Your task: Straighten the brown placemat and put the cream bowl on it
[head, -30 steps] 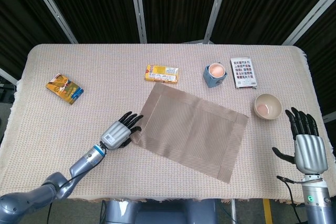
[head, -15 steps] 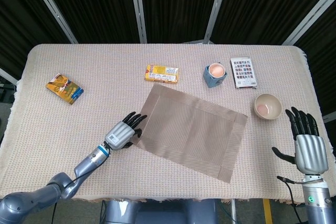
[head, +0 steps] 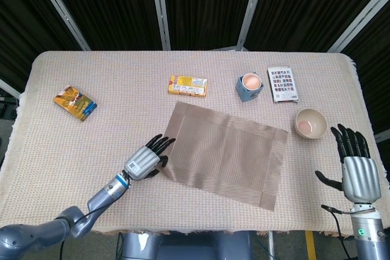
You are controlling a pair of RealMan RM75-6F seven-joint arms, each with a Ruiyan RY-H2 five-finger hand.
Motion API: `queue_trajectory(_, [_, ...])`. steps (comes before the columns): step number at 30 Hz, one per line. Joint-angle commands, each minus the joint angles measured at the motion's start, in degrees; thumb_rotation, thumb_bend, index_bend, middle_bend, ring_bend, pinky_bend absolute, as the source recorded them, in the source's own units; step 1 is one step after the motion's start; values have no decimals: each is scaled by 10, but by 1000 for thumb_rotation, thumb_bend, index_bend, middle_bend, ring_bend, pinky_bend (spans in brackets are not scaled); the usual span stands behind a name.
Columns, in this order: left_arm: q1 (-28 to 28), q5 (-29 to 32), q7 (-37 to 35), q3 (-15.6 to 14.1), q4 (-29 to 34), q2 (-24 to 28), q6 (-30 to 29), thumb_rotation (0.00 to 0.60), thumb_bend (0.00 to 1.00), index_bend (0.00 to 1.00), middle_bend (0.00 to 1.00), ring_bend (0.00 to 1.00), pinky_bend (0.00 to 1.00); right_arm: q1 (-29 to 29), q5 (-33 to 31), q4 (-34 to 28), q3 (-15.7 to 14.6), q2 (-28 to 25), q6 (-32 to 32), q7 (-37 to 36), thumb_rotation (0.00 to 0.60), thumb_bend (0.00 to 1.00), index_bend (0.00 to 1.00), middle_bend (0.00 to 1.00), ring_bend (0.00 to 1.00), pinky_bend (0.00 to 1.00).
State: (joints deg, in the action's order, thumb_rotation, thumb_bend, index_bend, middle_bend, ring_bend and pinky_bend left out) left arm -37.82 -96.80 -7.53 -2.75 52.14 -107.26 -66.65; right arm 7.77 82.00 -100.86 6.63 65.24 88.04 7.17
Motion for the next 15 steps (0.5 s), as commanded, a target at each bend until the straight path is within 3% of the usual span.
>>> queue_trajectory(1, [8,12,38,-1,83,40,5,600,429,635,0,0,0,-1,2,-2,0,-1,1,0,600,0,0,0,0,0])
queue_trajectory(6, [16,60,123,5,222,106,47,600,428,633,0,0,0,-3,6,-4,-1,-1,1,3,600,0,0,0,0,0])
queue_trajectory(15, [30,138,229,3,383,189,92,600,426,625,0,0,0,-4,13,-7,-2,-1,1,9,600,0,0,0,0,0])
